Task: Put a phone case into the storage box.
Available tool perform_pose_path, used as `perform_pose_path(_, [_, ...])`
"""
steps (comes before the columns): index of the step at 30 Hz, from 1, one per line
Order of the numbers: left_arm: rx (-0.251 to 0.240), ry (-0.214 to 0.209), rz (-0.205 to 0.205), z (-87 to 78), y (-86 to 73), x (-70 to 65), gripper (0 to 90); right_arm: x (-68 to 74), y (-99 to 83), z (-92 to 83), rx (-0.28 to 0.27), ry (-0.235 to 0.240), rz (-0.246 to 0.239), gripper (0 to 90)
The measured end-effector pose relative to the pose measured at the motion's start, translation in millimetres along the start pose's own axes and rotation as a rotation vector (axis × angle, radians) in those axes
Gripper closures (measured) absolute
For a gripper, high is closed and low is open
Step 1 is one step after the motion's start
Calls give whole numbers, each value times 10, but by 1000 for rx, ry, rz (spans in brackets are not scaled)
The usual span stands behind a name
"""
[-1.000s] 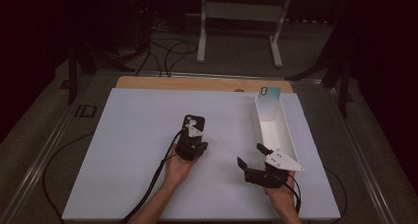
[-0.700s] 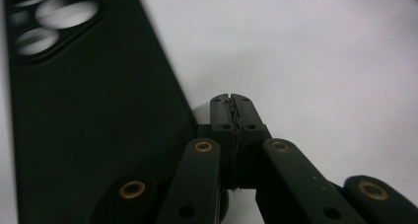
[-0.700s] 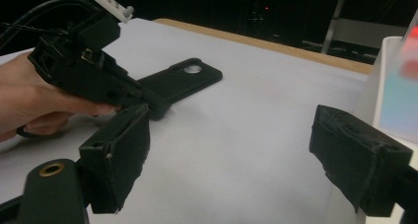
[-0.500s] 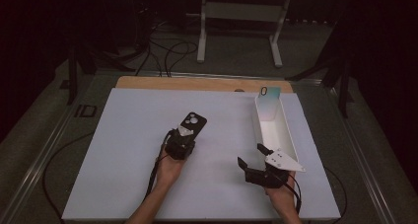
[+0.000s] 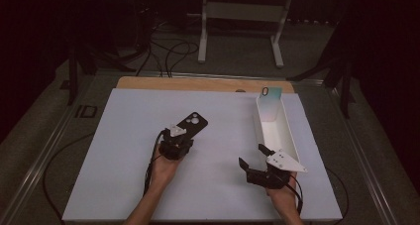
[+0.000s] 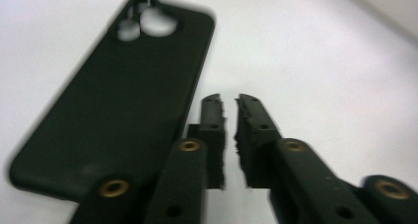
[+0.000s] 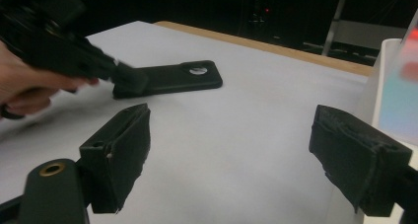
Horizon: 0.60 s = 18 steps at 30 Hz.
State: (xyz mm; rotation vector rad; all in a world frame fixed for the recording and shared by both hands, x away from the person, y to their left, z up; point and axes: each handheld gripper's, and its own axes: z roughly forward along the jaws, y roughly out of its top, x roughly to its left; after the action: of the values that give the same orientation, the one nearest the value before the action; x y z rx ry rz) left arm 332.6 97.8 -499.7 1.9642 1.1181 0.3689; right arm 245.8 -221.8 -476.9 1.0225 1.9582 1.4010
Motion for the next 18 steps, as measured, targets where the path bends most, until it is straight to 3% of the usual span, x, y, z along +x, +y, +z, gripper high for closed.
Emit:
perform_pose_path(4, [-107,-15,40,-284,-5,23,515,-3,1,-4,1,0,0,157])
perform_pose_path(8, [-180,-11,43,-529,-70,106,306,-10,10,-7,-3,7,13,157])
perform_pose_path(13, [-189,0,35,-738,-203,217,148,-8,24,0,2,16,0,157])
perform_pose_path(18, [-166,10,85,-904,-381,279,59,-18,47,-1,-2,18,-6,155])
